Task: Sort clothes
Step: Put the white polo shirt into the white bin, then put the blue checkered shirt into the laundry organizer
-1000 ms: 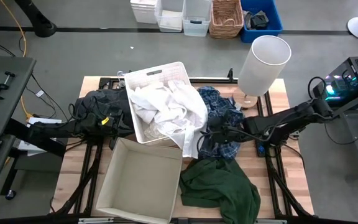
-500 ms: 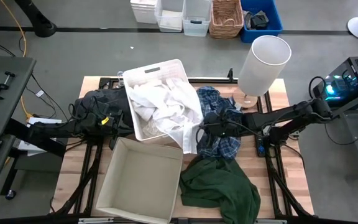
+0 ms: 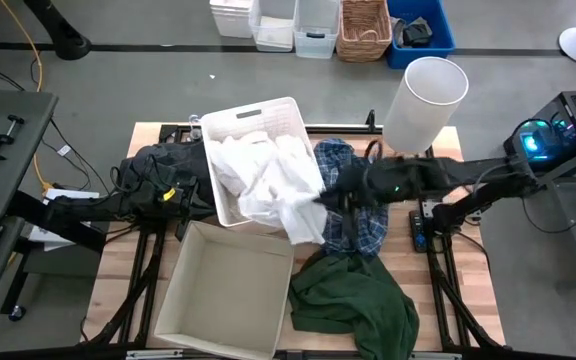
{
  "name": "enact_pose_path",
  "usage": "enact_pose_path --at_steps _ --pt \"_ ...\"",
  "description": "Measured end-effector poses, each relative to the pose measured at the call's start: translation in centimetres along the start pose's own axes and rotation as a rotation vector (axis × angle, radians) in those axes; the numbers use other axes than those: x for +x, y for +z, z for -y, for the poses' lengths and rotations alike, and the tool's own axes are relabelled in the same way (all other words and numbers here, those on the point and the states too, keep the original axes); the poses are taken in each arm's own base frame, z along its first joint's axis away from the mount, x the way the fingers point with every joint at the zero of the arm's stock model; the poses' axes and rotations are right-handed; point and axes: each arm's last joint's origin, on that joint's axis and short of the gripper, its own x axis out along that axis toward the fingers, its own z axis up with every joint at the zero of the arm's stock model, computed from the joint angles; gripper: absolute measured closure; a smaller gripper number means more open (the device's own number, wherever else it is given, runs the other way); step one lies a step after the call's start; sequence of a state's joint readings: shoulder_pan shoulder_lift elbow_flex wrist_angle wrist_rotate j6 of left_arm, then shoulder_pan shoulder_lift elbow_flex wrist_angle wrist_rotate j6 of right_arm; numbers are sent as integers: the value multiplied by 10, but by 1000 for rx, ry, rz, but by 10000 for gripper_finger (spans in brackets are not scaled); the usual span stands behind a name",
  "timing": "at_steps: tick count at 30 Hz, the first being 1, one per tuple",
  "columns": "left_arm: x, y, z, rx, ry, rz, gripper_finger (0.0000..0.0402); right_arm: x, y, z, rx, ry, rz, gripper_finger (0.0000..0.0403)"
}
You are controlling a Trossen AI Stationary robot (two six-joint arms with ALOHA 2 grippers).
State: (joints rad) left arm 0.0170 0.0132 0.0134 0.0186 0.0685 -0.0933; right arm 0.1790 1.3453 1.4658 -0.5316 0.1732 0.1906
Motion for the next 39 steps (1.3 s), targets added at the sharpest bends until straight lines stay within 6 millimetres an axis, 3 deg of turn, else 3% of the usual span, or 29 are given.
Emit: enact_pose_path --at_steps 3,7,13,17,22,29,34,39 --pt "0 0 0 0 0 1 401 12 17 12 -41 -85 95 402" --pt "0 0 0 0 0 0 401 53 24 38 -29 -169 193 402" --pt "0 0 0 0 1 0 401 123 4 84 80 -279 176 402" --pt "0 0 0 0 1 0 401 144 -6 100 172 -247 164 402" --pt "0 0 0 0 1 0 401 152 -18 102 233 -146 63 359" --pt "0 0 0 0 1 0 401 151 -23 94 237 -146 12 204" --pt "0 0 0 0 1 0 401 144 -6 88 223 -137 23 117" --pt "0 0 0 0 1 0 401 134 11 87 173 -144 24 84"
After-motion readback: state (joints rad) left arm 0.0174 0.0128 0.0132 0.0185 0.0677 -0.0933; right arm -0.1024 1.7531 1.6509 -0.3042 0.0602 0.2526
